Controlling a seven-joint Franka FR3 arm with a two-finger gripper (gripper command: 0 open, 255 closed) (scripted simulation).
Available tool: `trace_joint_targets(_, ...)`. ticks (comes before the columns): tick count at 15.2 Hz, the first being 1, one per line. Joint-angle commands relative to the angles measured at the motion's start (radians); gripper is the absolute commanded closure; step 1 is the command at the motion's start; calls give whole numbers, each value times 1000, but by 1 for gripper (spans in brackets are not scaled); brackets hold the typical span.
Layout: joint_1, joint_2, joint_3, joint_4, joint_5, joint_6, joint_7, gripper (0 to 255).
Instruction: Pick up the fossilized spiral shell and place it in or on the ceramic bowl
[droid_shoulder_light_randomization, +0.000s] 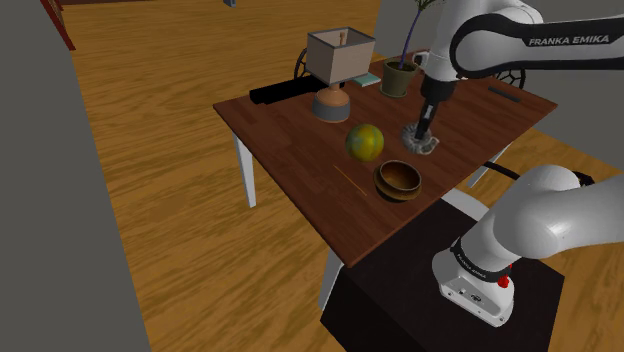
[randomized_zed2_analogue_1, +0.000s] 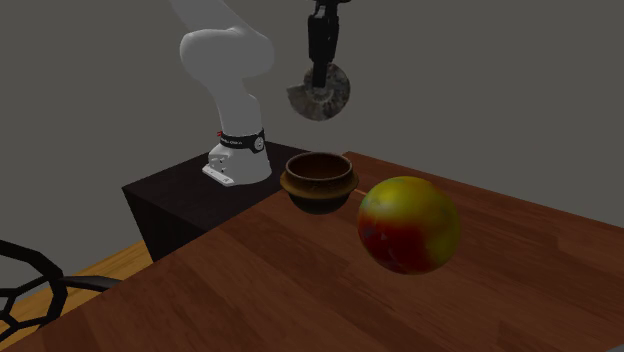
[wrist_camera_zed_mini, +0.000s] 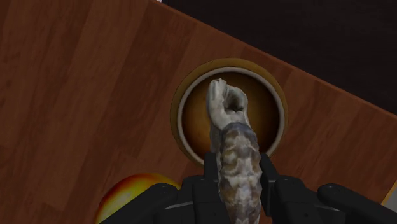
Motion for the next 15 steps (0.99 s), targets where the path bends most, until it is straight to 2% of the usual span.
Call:
trace_joint_targets(1,3,-10,8,-27,4,15,13,255)
trace_joint_targets(15,-5,60,-16,-177,-22,235,27,255)
